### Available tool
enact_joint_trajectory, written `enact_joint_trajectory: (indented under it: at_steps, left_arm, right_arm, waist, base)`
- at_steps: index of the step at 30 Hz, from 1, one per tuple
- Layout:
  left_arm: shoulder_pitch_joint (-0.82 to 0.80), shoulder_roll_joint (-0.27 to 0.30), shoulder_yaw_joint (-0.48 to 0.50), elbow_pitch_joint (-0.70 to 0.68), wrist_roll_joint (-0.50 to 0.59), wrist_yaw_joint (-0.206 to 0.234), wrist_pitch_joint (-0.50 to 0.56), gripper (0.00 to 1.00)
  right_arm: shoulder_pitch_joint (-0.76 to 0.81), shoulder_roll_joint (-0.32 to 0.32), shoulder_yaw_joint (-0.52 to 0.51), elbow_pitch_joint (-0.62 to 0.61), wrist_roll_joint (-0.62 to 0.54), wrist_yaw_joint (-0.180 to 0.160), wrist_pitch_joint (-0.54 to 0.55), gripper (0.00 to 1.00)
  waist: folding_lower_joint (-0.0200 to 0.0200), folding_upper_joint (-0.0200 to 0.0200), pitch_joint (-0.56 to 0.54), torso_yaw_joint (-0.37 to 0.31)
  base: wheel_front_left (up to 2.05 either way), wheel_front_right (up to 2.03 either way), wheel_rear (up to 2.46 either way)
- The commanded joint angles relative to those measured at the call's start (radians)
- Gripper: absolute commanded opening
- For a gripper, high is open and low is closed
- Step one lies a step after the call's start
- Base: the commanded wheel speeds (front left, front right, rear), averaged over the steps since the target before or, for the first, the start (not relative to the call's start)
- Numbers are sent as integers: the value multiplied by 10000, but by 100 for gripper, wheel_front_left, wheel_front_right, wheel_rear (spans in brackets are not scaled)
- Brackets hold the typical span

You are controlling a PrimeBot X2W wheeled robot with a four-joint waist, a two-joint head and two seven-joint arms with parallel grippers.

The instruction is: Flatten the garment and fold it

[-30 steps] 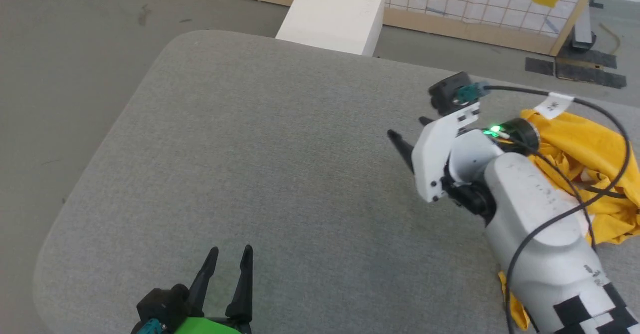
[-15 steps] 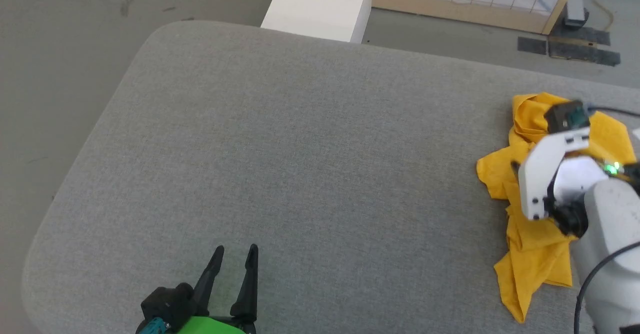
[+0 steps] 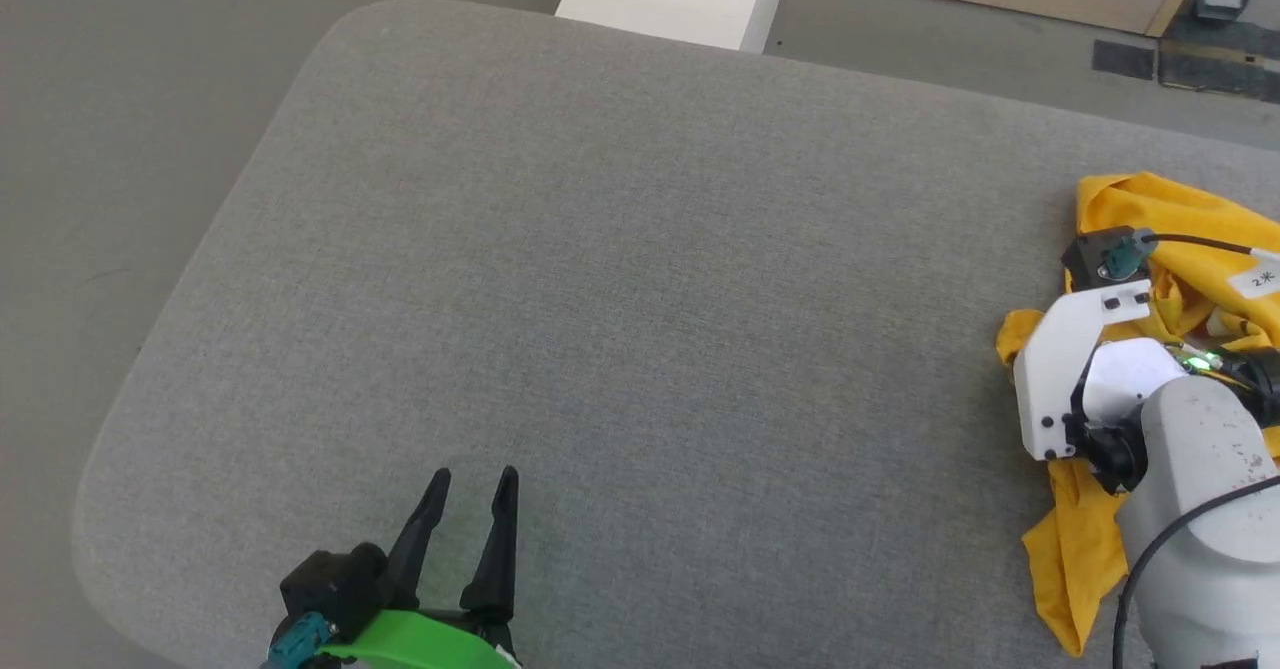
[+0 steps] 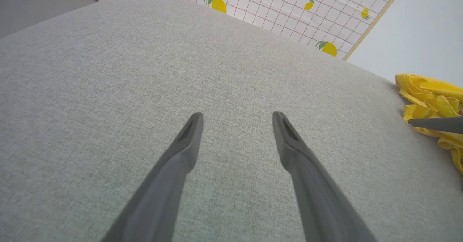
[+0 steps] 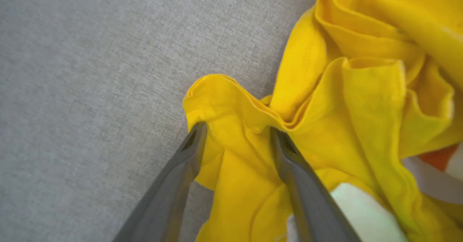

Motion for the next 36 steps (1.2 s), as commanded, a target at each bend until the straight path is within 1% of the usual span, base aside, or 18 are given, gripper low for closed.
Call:
enact_joint_trajectory:
  at_steps: [1, 3, 5, 9, 14, 18, 21, 22, 24, 26, 27, 28, 29, 30, 33, 36]
  left_arm:
    - [-179, 14, 9, 37, -63, -32, -38, 100]
    - [-166, 1, 43, 71, -74, -35, -38, 100]
    - [-109, -11, 84, 114, -63, -35, -38, 100]
    - [34, -53, 128, 122, -33, -33, -38, 100]
    - [143, -112, 11, 123, 18, -28, -38, 100]
    - [251, -134, -42, 135, -13, -16, -38, 100]
    - [316, -131, -69, 198, -30, 14, -32, 100]
    - [332, -131, -70, 213, -46, 28, -30, 100]
    - [366, -129, -70, 229, -83, 50, -22, 100]
    - [425, -99, -66, 248, -90, 80, -12, 100]
    - [455, -87, -73, 253, -92, 89, -7, 100]
    - [495, -72, -81, 254, -93, 96, -5, 100]
    - [522, -66, -87, 253, -95, 109, -4, 100]
    - [557, -61, -88, 251, -98, 135, 0, 100]
    - [689, -38, -61, 214, -122, 206, 6, 100]
    - [772, -15, -74, 120, -129, 244, 17, 100]
  right_arm:
    - [129, 65, -96, 236, -128, -17, 158, 0]
    - [10, 159, -142, 152, -138, -17, 108, 0]
    - [-122, 161, 84, -16, -66, -17, -10, 0]
    - [-397, 242, 963, -555, 482, -17, -247, 0]
    - [-566, 583, 3303, -1462, 2049, -17, -352, 0]
    - [-228, 907, 5305, -1770, 3546, -17, -594, 0]
    - [233, 1007, 6505, -1616, 4778, -17, -842, 0]
    - [398, 1014, 7082, -1636, 5389, -17, -987, 0]
    - [603, 1019, 7974, -1536, 6231, -17, -1246, 0]
    - [735, 1021, 8537, -1189, 6802, -17, -1448, 0]
    - [748, 1021, 8685, -948, 6907, -17, -1501, 2]
    - [712, 1022, 8882, -718, 6971, -17, -1598, 47]
    - [675, 1022, 8925, -566, 7038, -17, -1769, 76]
    - [616, 1022, 8900, -379, 7121, -17, -1990, 100]
    - [339, 1023, 8725, -120, 7201, -17, -2537, 100]
    - [49, 1023, 8162, -114, 7206, -17, -3071, 100]
  waist:
    - [0, 0, 11, 41]
    - [0, 0, -71, 10]
    - [0, 0, -222, -43]
    - [0, 0, -587, -177]
    - [0, 0, -929, -224]
    - [0, 0, -1056, -42]
    - [0, 0, -1127, 231]
    - [0, 0, -1152, 350]
    - [0, 0, -1198, 548]
    - [0, 0, -1249, 677]
    - [0, 0, -1279, 720]
    - [0, 0, -1311, 750]
    - [0, 0, -1340, 761]
    - [0, 0, -1382, 749]
    - [0, 0, -1504, 555]
    - [0, 0, -1601, 223]
  base:
    - [0, 0, 0]
    - [0, 0, 0]
    - [0, 0, 0]
    - [0, 0, 0]
    - [0, 0, 0]
    - [0, 0, 0]
    - [0, 0, 0]
    - [0, 0, 0]
    - [0, 0, 0]
    - [0, 0, 0]
    - [0, 0, 0]
    - [0, 0, 0]
    - [0, 0, 0]
    - [0, 0, 0]
    - [0, 0, 0]
    - [0, 0, 0]
